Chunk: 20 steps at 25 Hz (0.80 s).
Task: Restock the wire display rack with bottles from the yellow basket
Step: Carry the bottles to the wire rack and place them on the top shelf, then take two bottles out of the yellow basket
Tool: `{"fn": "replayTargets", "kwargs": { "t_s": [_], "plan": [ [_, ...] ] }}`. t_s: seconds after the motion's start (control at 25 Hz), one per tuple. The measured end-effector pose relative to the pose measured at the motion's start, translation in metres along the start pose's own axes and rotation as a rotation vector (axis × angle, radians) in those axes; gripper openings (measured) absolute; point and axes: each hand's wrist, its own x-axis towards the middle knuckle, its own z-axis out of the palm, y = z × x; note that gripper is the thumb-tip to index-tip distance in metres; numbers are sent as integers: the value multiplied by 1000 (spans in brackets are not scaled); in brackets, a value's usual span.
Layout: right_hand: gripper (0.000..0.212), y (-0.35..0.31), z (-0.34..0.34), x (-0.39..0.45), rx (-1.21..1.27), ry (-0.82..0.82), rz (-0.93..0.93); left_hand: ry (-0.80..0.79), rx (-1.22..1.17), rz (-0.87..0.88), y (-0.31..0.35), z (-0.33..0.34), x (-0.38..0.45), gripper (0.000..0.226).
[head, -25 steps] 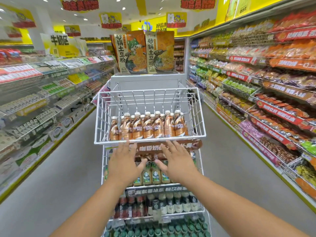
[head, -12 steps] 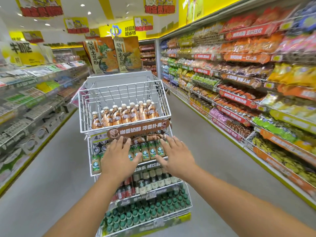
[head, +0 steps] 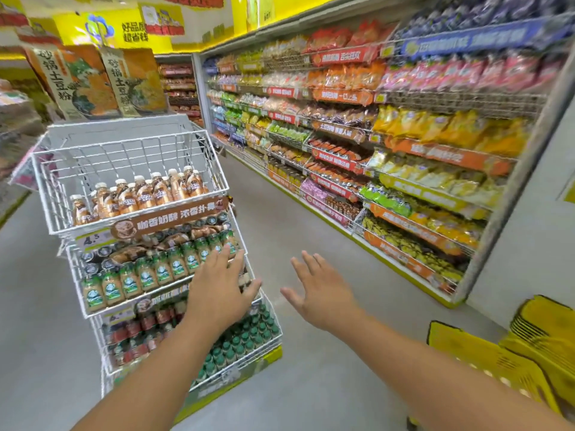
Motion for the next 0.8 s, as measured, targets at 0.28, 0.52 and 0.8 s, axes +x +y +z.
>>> {"fn": "replayTargets", "kwargs": {
  "t_s": [0.28,0.52,0.8],
  "plan": [
    [104,131,-6,-94,-5,43,235,-42,-55,227,147,19,4,90],
    [104,285,-13,-199,45,72,432,-90,-89,423,330,39,3,89],
    [104,456,-19,-325,-10,95,633,-138,-113,662,559,53,-26,91]
  ]
}}
